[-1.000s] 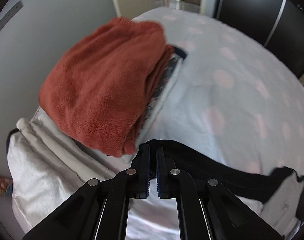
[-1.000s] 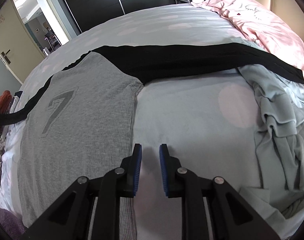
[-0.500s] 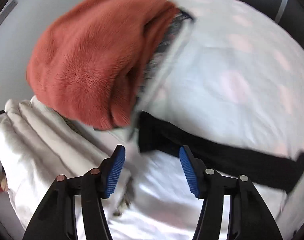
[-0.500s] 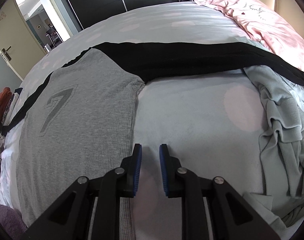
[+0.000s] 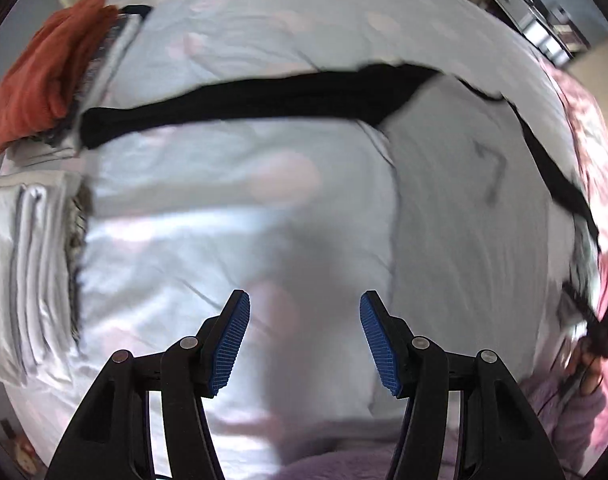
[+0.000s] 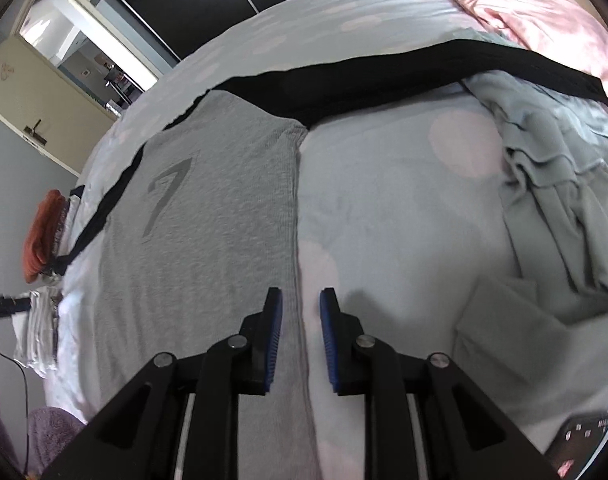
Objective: Fold clothes
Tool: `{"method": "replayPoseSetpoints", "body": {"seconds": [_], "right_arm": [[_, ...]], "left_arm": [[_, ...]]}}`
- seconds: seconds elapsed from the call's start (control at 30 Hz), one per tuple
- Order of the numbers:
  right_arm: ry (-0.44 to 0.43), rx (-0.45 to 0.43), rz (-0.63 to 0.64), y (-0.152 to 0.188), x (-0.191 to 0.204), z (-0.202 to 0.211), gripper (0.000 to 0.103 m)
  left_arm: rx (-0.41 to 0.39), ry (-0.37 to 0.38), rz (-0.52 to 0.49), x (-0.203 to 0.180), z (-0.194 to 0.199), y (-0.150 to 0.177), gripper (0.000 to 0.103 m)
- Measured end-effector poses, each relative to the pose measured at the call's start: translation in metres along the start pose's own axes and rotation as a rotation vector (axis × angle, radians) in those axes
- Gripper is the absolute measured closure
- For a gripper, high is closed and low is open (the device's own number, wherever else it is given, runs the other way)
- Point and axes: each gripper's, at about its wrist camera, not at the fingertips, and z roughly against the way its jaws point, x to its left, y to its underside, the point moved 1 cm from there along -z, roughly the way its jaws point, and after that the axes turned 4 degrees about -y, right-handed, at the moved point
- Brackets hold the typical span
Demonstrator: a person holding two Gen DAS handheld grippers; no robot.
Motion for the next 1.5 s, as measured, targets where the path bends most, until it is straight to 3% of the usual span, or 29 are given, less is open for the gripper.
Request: {"method": "replayPoseSetpoints", "body": {"seconds": [0.27, 0.33, 0.43, 0.5, 0.6, 0.87, 1.1, 1.2, 1.3, 1.37, 1.5], "right_arm": [[-0.057, 0.094, -0.049, 0.028, -0.009, 0.019, 0.074], [-0.057, 0.117, -0.077, 0.033, -0.015, 0.017, 0.074], [-0.068, 0.151, -0.099, 0.037, -0.017, 0.011, 0.074], [-0.084, 0.180, -0.109, 0.041, -0.017, 0.005, 0.074], [-0.074, 0.244, -0.109, 0.053, -0.018, -0.002, 0.074], [-0.038, 0.376, -0.121, 0.089, -0.013, -0.008, 0.064], [0.080, 0.442, -0.004, 0.102, 0.009, -0.020, 0.065], [0.112, 0.449, 0.052, 0.106, 0.018, -0.020, 0.075], [0.103, 0.422, 0.094, 0.107, 0.027, -0.016, 0.090], [0.087, 0.399, 0.109, 0.106, 0.032, -0.011, 0.094], [0.071, 0.353, 0.100, 0.100, 0.036, 0.012, 0.096]], "left_arm": [[0.019, -0.011, -0.124, -0.086, 0.013, 0.042, 0.044], [-0.010, -0.014, -0.147, -0.106, 0.031, 0.039, 0.044], [-0.074, 0.044, -0.163, -0.131, 0.058, 0.032, 0.043], [-0.097, 0.067, -0.156, -0.139, 0.061, 0.032, 0.037], [-0.063, 0.075, -0.129, -0.140, 0.035, 0.039, 0.034], [0.111, 0.045, 0.031, -0.078, -0.088, 0.077, 0.034], [0.171, 0.100, 0.082, -0.063, -0.131, 0.099, 0.035], [0.138, 0.055, 0.022, -0.074, -0.133, 0.105, 0.036], [0.102, 0.034, -0.020, -0.081, -0.126, 0.107, 0.065], [0.089, 0.083, -0.020, -0.081, -0.118, 0.107, 0.096], [0.049, 0.134, -0.024, -0.076, -0.088, 0.103, 0.098]]}}
